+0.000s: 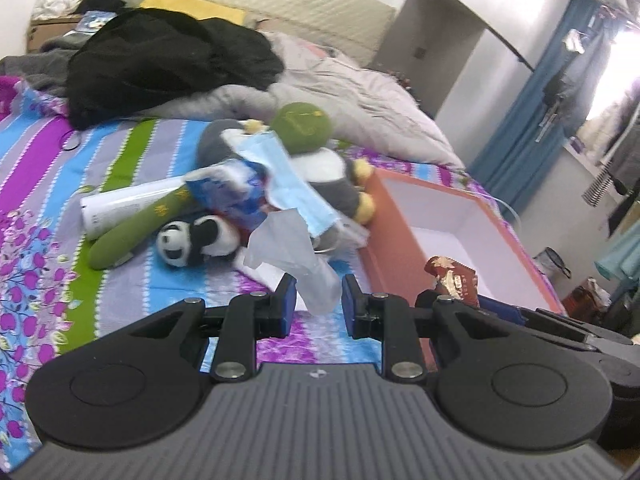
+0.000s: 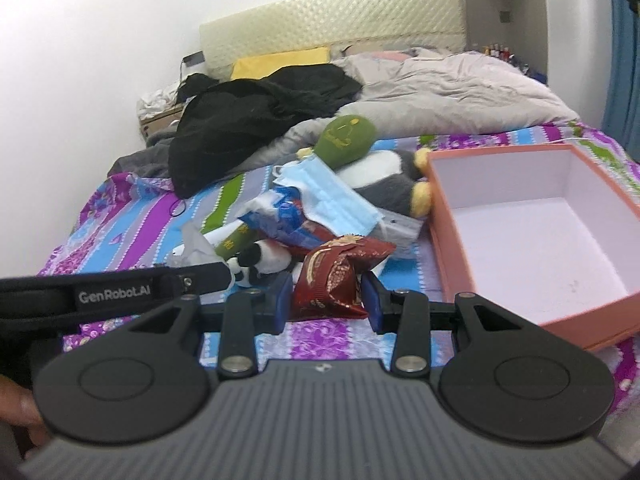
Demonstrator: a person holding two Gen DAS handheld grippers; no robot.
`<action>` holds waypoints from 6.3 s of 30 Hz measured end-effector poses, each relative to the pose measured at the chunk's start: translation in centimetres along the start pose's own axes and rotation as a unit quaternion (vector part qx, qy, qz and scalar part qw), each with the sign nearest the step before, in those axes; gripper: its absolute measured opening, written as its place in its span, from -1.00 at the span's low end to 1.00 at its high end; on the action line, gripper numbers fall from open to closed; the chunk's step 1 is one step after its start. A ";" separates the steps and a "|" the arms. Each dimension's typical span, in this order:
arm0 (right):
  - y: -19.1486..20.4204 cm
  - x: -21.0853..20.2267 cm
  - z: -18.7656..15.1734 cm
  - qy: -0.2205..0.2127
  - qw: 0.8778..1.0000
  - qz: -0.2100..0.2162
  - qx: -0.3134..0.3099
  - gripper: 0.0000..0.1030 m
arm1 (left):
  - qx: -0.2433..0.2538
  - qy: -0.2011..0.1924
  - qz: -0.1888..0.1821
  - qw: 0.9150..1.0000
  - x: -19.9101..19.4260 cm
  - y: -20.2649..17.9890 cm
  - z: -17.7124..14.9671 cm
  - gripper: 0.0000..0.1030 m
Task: Organize soft objects
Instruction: 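Carry the red wrapper with the right gripper over the orange box, then open the right gripper to drop the wrapper into the box, then reach the left gripper to the panda plush while the right approaches the white tissue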
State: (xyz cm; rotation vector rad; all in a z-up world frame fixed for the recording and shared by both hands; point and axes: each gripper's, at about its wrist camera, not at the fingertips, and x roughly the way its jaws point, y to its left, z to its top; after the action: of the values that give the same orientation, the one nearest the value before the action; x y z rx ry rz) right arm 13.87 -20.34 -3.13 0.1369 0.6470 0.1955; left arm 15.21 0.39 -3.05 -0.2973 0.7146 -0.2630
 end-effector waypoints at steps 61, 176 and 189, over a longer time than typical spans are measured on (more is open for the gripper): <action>-24.8 12.2 4.9 0.164 0.966 -0.131 0.151 0.01 | 0.118 0.200 -0.119 0.965 29.6 -17.3 5.2 0.12; 0.7 23.5 -2.4 0.165 0.978 0.005 -0.128 -0.01 | 0.010 0.078 0.062 0.995 17.3 11.2 3.8 0.01; 0.4 21.0 -2.4 0.168 0.977 -0.023 -0.128 -0.88 | 0.010 0.080 0.053 0.995 15.8 11.6 3.0 -0.47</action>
State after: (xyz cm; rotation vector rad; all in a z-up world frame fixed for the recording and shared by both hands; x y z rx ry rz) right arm 28.73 -15.11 -17.24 -0.1627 0.9533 0.2591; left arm 30.21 6.32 -14.50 -0.2208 0.8818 -0.1950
